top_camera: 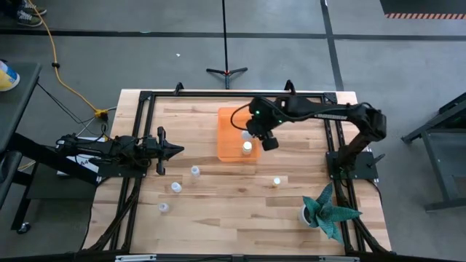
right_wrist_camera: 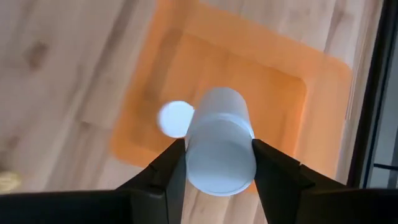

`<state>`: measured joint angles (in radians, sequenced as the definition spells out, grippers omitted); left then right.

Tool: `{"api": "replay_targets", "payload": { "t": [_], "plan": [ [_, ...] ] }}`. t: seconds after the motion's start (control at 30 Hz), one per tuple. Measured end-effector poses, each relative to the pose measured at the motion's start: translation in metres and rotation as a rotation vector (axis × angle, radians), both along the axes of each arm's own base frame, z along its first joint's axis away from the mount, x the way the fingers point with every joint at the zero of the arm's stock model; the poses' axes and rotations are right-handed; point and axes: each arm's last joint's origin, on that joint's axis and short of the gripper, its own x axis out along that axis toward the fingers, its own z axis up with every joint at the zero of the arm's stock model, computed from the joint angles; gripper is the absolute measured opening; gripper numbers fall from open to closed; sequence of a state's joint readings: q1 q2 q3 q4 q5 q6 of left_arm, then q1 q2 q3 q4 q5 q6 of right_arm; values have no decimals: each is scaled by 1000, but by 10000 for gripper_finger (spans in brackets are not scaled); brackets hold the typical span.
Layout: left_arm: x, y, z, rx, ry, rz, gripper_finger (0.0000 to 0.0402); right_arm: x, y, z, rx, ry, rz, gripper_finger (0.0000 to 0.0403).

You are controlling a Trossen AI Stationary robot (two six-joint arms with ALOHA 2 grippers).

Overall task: Pick and place pill bottles into a basket
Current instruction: Put the right white medicine bottle into the orange bin

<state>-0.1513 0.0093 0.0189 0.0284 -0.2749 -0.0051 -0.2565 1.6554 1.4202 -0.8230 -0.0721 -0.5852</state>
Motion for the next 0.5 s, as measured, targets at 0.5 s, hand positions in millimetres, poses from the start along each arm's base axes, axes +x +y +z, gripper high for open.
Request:
{"api": "replay_targets", "payload": {
  "t": [0.5],
  "plan": [
    [0, 0, 0, 0, 0, 0, 46, 16, -36, -50, 27, 119, -31, 146]
  ]
}}
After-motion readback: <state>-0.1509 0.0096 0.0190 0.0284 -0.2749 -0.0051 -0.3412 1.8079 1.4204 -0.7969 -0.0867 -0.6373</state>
